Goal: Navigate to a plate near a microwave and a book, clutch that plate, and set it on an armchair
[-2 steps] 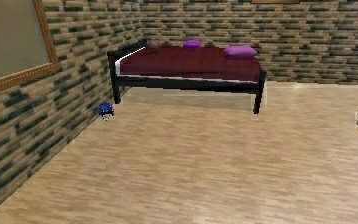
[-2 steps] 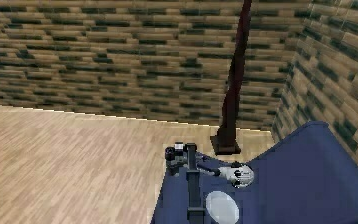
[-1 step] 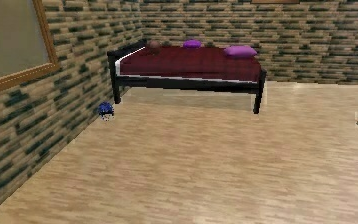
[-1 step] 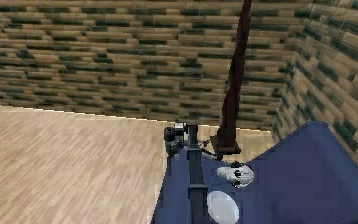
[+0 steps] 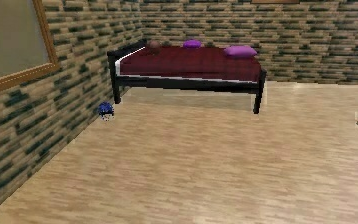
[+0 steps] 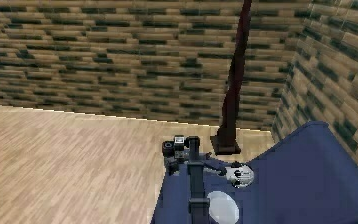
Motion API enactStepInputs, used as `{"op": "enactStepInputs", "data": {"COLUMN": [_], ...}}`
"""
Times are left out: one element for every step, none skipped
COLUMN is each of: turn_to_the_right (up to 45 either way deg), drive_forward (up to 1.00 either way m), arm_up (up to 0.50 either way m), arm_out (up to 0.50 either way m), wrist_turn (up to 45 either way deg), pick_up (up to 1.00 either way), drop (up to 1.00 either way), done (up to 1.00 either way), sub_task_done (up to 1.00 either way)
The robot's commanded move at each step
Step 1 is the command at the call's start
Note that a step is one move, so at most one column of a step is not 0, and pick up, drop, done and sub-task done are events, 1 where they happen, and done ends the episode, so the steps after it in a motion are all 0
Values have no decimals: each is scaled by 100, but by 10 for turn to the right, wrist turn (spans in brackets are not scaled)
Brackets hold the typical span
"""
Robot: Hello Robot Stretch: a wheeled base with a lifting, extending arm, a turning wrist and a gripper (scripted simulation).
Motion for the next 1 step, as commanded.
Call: {"op": "enactStepInputs", "data": {"turn_to_the_right": [0], "drive_forward": [0], "arm_up": [0], "arm_out": [0], "wrist_turn": [0], "pick_up": [0], "drop": [0], "done": [100], "sub_task_done": [0]}}
